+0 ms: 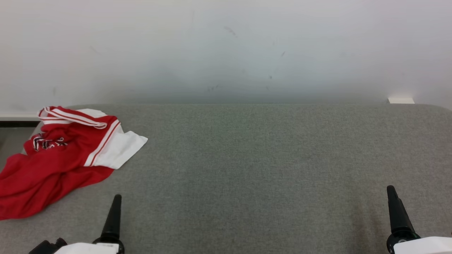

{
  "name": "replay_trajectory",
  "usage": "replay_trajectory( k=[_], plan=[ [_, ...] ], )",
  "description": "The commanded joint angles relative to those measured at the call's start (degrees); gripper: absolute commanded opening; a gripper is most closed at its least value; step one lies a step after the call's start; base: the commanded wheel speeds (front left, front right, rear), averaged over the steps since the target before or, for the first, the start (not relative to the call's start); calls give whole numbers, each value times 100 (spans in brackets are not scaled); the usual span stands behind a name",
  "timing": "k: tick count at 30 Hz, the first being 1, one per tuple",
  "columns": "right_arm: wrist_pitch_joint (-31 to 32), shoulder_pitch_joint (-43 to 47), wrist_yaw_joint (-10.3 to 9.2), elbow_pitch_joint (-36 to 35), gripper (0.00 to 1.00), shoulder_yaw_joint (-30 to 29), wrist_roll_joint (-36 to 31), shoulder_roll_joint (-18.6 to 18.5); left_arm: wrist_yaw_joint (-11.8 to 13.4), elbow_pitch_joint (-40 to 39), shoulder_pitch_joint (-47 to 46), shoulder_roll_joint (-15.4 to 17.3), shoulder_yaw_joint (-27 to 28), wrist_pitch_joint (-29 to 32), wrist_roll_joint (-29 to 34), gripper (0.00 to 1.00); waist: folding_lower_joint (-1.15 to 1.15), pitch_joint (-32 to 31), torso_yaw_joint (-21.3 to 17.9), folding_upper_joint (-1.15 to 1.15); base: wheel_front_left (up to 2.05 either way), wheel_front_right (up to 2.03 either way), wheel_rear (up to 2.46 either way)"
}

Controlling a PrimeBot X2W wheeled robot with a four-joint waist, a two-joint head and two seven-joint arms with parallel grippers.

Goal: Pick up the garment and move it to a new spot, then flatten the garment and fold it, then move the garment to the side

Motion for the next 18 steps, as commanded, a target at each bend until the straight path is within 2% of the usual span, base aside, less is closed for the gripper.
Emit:
replay_trajectory(
  k=[1,18],
  plan=[
    [-62,-45,-2,-125,100,23,-243,-79,2,-109,-19,49,3,-75,246,100,-1,0,2,0,0,0,0],
    [-431,68,-4,-181,100,172,-1846,-80,-11,-328,98,59,-127,-441,2100,100,-1,-3,40,0,0,0,0]
  ],
)
